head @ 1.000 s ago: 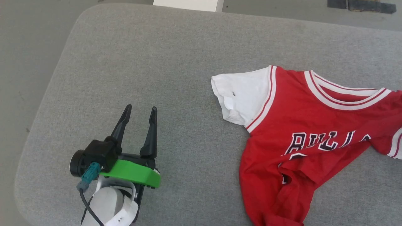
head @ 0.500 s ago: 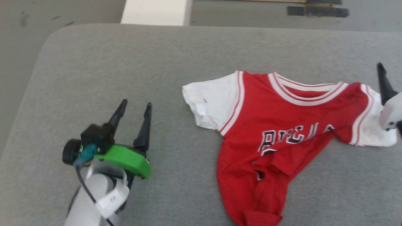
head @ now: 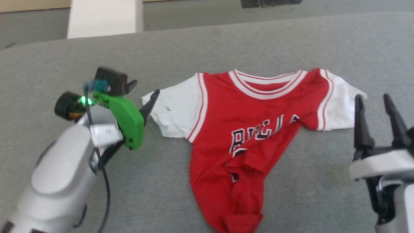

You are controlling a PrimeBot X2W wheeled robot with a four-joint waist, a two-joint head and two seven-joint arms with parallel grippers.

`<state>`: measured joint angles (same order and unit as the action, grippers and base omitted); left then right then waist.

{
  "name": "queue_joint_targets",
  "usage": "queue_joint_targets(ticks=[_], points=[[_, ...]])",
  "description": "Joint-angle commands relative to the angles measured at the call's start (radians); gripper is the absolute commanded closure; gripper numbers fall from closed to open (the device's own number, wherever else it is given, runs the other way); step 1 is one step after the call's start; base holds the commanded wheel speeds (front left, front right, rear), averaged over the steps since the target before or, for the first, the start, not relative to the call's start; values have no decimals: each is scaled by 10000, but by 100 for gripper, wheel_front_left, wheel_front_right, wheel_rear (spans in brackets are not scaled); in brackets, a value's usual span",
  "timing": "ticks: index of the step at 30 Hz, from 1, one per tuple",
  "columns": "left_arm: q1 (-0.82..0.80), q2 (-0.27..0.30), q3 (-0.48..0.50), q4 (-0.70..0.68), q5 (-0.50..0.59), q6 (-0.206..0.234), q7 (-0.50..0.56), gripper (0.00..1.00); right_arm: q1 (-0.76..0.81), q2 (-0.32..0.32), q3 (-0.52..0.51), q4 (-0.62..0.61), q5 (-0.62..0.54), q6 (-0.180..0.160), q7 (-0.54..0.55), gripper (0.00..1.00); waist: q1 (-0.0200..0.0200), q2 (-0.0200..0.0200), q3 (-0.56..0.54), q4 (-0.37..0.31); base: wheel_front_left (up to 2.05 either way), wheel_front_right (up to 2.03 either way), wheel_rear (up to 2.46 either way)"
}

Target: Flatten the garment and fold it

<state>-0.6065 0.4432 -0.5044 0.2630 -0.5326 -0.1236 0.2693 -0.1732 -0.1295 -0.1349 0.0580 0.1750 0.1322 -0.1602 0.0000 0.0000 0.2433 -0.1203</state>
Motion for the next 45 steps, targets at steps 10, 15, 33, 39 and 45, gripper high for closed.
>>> queue_joint_targets(ticks=[10, 15, 33, 39, 45], points=[[-2354, 1665, -2270, 1245, -2270, -70, 3263, 0, 737, 706, -118, -323, -101, -15, -187, 0, 0, 0, 781, -1374, 0, 0, 0], [-2878, 1940, -2728, 2096, -2526, -70, 3851, 0, 699, 760, -26, -289, -131, -15, -213, 0, 0, 0, 1009, -1645, 0, 0, 0], [-3232, 1965, -3387, 3077, -3518, -4, 4495, 100, 567, 791, -385, 167, -351, -15, 410, 0, 0, 0, 1082, -1361, 0, 0, 0], [-3188, 1970, -3099, 2562, -2898, 388, 2504, 100, 305, -57, -470, 131, -383, -15, 2574, 0, 0, 0, 715, -675, 0, 0, 0], [-2886, 1981, -2931, 1414, -2546, 697, 1124, 100, -525, -1519, -155, -99, 639, -15, 5816, 0, 0, 0, 667, -4, 0, 0, 0]])
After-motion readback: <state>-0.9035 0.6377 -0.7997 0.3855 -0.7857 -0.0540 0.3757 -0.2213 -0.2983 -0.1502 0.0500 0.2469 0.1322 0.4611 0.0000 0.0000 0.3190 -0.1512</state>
